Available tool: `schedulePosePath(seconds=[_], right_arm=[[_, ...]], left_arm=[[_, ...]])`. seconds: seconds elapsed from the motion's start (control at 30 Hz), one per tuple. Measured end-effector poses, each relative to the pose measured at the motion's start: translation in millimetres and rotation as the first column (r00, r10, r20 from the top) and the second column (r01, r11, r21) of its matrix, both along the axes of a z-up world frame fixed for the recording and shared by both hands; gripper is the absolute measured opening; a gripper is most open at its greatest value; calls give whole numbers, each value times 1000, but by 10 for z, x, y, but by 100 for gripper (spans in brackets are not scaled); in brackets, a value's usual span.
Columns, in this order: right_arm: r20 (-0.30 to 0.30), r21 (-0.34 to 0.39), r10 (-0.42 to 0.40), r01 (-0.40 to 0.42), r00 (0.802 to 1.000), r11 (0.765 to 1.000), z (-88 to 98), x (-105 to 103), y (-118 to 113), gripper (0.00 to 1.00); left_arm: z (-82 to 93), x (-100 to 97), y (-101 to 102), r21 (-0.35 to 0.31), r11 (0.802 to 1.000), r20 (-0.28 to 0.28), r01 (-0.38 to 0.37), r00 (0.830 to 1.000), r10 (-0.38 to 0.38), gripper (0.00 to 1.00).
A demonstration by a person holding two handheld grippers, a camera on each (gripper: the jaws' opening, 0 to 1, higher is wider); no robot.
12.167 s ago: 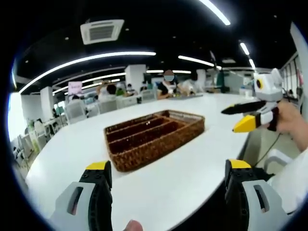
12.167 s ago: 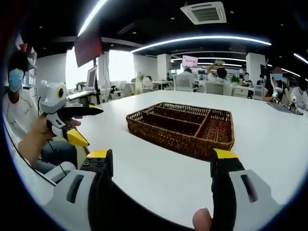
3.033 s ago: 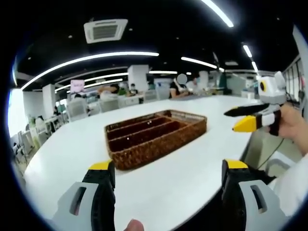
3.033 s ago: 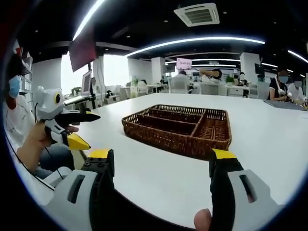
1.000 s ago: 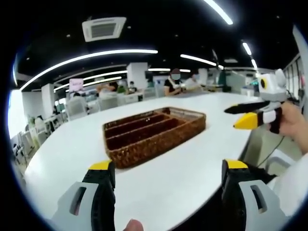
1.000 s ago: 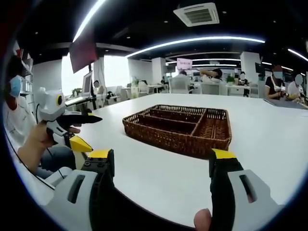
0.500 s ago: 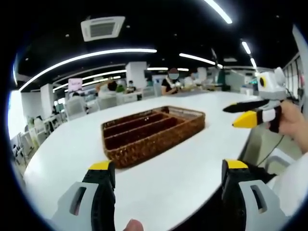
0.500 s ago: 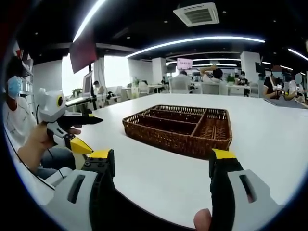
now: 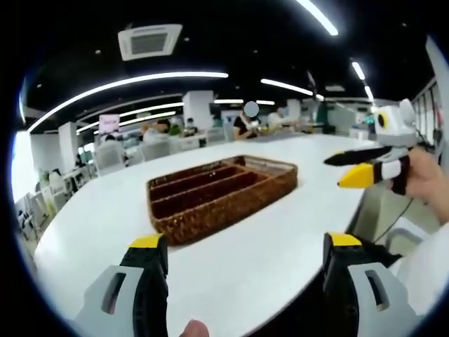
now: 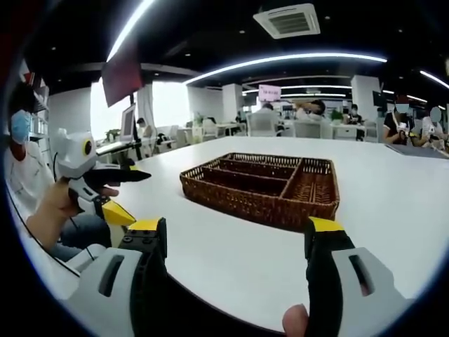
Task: Arrange the knives, forks, and spoons in their matching storage slots by inserting each utensil handle-first until every utensil is classified and aligned in the correct compartment
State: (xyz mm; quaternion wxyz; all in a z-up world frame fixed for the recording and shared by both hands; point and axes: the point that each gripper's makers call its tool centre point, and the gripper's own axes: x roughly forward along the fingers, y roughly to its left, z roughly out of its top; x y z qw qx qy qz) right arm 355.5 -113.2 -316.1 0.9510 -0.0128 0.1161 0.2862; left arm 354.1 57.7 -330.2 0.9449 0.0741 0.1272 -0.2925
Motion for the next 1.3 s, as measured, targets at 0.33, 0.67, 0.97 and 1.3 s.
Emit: schedulePosePath(seconds=[0.33,0.67,0.97,1.3], right_arm=[[-1,-3,1,-1,1000,1000,-4,2,-2,83],[-1,1,4,-4,1000,1000,-9,12,18,83],[-3,1,6,-6,1000,1000,-20,-15,22,83],[-4,4,10,-9,1000,1000,-32,-22,40,83]], left_arm=[[15,2,8,-1,1000,4,-1,1000,1,92],[-6,-4,8,3,1000,0,-1,1000,1,92],[-6,-18,-22,2,1000,2,4,1000,-4,92],[-5,-21,-10,2,1000,2,1,1000,-1,92]])
